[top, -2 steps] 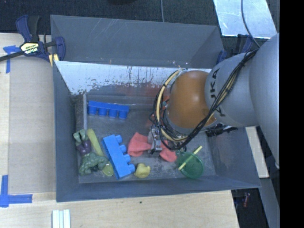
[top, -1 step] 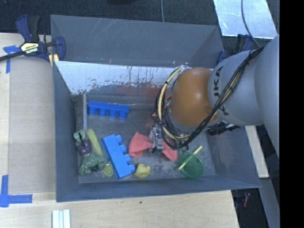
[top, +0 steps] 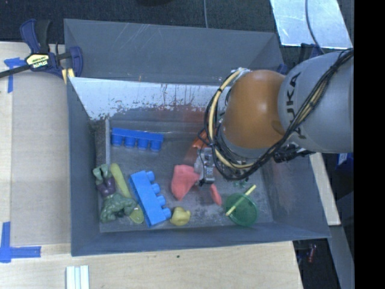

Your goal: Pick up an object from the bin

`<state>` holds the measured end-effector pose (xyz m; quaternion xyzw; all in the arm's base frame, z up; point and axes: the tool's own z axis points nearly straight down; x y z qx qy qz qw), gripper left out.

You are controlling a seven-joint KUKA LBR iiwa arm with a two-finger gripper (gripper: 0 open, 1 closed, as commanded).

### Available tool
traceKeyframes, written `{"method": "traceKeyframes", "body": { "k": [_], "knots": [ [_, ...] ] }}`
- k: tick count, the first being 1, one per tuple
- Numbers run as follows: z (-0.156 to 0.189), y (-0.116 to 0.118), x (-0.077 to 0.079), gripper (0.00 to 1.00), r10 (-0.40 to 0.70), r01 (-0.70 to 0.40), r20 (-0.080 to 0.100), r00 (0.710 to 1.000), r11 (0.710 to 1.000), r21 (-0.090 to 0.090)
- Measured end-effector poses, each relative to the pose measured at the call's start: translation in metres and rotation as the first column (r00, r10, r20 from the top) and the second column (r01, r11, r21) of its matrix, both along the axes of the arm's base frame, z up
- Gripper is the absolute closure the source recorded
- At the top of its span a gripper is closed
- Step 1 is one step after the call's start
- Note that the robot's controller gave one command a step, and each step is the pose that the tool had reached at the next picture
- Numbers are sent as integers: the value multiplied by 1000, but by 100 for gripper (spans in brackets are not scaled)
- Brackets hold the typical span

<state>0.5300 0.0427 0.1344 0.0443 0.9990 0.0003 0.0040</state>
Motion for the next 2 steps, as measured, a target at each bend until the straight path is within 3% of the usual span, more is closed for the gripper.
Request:
{"method": "traceKeyframes", "body": {
  "k": [2],
  "knots": [
    [66,0,2,100,1,-1,5,1000,1000,0]
  ]
}}
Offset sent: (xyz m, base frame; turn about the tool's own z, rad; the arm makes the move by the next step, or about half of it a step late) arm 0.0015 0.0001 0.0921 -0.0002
